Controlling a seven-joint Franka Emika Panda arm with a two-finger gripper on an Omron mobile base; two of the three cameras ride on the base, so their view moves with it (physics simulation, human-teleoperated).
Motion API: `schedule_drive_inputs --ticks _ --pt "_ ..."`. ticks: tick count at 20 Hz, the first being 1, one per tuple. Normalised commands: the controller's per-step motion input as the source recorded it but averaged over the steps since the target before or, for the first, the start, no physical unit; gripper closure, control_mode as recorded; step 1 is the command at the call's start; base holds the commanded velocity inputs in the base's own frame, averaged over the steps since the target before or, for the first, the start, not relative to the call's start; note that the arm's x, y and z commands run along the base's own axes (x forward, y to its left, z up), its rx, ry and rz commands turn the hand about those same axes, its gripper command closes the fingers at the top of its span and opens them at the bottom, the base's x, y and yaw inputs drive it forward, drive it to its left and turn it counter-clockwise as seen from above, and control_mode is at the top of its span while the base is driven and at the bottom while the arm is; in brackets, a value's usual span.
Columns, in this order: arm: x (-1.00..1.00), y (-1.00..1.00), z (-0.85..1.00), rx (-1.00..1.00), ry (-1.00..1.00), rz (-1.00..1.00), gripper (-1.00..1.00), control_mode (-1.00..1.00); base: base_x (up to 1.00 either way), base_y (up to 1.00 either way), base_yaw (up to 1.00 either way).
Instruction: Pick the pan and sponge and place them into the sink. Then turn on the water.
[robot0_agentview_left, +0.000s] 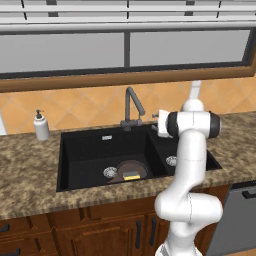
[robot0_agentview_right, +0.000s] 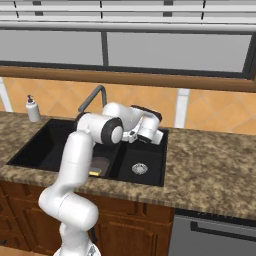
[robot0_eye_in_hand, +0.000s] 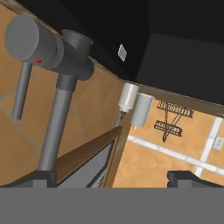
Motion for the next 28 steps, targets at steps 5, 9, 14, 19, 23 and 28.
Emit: schedule_drive_inputs --ticks 5,9,14,19,23,28 --pt "0.15 0.13 0.02 0.0 0.0 -0.08 -1.0 -1.0 0.0 0.0 0.0" --pt "0.0 0.27 0.03 0.0 0.0 -0.12 -1.0 -1.0 0.0 0.0 0.0" --pt "0.03 0.15 0.1 0.0 0.0 -0.13 -1.0 -1.0 0.0 0.0 0.0" --pt "0.27 0.0 0.02 0.0 0.03 -0.18 -1.0 -1.0 0.0 0.0 0.0" --pt "0.2 0.0 0.0 0.0 0.03 -0.18 -1.0 -1.0 0.0 0.0 0.0" --pt "0.18 0.0 0.0 0.0 0.02 -0.15 -1.0 -1.0 0.0 0.0 0.0"
